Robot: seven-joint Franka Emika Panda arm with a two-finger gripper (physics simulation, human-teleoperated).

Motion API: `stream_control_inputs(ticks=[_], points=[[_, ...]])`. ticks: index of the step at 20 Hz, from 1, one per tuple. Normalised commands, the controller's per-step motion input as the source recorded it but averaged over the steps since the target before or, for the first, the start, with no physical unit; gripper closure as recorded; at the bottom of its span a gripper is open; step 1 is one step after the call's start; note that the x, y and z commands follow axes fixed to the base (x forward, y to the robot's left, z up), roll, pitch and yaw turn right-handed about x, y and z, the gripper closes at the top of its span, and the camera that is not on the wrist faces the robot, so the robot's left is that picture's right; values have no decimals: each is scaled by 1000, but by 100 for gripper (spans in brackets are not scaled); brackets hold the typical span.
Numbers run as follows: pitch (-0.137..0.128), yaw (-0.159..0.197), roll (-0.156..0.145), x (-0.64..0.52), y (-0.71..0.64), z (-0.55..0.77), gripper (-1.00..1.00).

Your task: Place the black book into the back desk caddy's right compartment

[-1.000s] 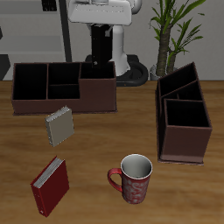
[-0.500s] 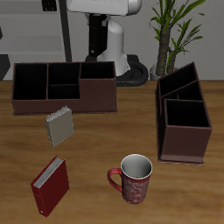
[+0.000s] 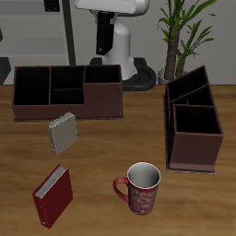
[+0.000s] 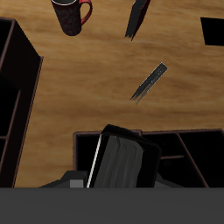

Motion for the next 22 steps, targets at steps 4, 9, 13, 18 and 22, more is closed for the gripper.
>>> stream_control_inputs(ticks=[4,9,13,18,22], points=[[-17,33,2,-381,131,-55,100],[8,23,13,-180,87,-123,100],[14,10,16,-31,72,-113,100],[9,1,-1,38,-5,-75,100],[13,1,4,34,24,-86,100]])
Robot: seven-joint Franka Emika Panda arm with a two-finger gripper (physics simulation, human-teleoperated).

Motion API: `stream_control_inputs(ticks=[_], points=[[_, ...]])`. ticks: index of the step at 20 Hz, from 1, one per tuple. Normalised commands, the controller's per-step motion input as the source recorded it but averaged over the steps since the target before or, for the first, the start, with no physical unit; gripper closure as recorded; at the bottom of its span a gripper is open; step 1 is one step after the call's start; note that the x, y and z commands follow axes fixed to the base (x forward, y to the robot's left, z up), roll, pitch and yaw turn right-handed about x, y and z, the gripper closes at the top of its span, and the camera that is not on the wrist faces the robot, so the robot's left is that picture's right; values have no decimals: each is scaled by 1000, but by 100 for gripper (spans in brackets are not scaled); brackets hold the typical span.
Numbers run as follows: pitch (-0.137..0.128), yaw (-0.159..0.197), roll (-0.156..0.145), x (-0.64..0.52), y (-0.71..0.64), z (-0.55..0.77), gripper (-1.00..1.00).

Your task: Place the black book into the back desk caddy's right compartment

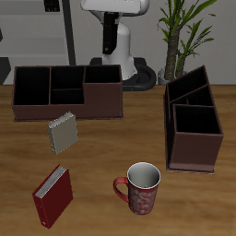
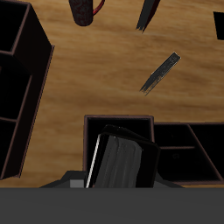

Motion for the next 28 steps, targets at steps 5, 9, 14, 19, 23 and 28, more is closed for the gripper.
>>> stream_control_inputs(ticks=[5,9,14,19,23,28], points=[[20,-3,4,122,-9,-176,100],[26,3,8,148,-61,-283,100],[25,-9,-1,83,-33,-249,100],[22,-15,5,38,-34,-217,100],[35,-8,10,62,-17,-309,100],[18,1,16,56,3,-257,100]])
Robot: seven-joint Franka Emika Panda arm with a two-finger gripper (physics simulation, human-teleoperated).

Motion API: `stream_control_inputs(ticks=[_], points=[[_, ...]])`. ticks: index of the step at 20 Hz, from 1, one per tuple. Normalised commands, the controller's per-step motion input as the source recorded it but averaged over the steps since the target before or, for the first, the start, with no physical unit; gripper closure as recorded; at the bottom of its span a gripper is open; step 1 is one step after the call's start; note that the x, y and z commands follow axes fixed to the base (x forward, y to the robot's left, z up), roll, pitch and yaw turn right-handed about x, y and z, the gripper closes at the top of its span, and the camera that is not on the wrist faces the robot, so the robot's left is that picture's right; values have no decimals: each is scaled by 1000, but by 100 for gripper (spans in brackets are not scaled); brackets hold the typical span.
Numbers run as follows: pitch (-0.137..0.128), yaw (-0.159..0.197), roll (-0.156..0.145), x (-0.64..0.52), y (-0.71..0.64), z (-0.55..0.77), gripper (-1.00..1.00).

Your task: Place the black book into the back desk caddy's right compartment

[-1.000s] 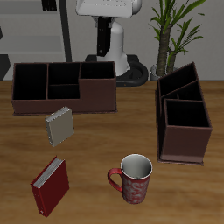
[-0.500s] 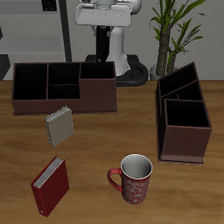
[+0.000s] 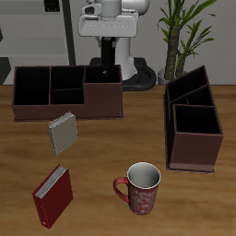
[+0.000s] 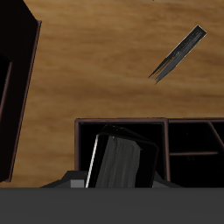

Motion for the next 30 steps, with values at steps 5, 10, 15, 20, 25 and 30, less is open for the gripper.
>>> stream_control_inputs(ticks=[5,10,15,20,25,30], points=[[10,15,5,2,39,-245,100],[12,14,19,-55,87,-245,100],[5,4,8,-49,69,-165,100],[16,-4,5,-49,11,-312,100],[27,-8,-13,51,-77,-203,100],[17,-3,-4,16,-31,-186,100]])
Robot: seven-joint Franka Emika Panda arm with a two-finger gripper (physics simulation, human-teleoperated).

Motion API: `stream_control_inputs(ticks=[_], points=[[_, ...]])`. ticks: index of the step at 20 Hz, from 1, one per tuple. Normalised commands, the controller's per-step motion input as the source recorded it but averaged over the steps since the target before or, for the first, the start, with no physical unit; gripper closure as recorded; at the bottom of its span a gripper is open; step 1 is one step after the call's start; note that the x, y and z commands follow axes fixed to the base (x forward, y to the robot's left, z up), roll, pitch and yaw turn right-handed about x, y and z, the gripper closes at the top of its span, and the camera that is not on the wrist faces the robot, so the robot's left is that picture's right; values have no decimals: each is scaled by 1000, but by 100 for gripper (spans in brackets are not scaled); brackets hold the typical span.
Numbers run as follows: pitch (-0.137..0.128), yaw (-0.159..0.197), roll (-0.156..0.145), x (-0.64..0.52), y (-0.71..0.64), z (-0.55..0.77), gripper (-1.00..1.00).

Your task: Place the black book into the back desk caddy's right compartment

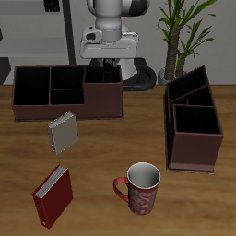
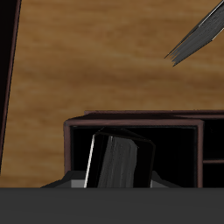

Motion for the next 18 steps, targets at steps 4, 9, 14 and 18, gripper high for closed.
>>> stream_control_inputs(ticks=[4,9,14,18], points=[[33,-10,6,27,3,-190,100],[83,-38,28,-5,21,-230,100],[52,-16,15,-3,-1,-41,-100],[17,0,10,-18,1,16,-100]])
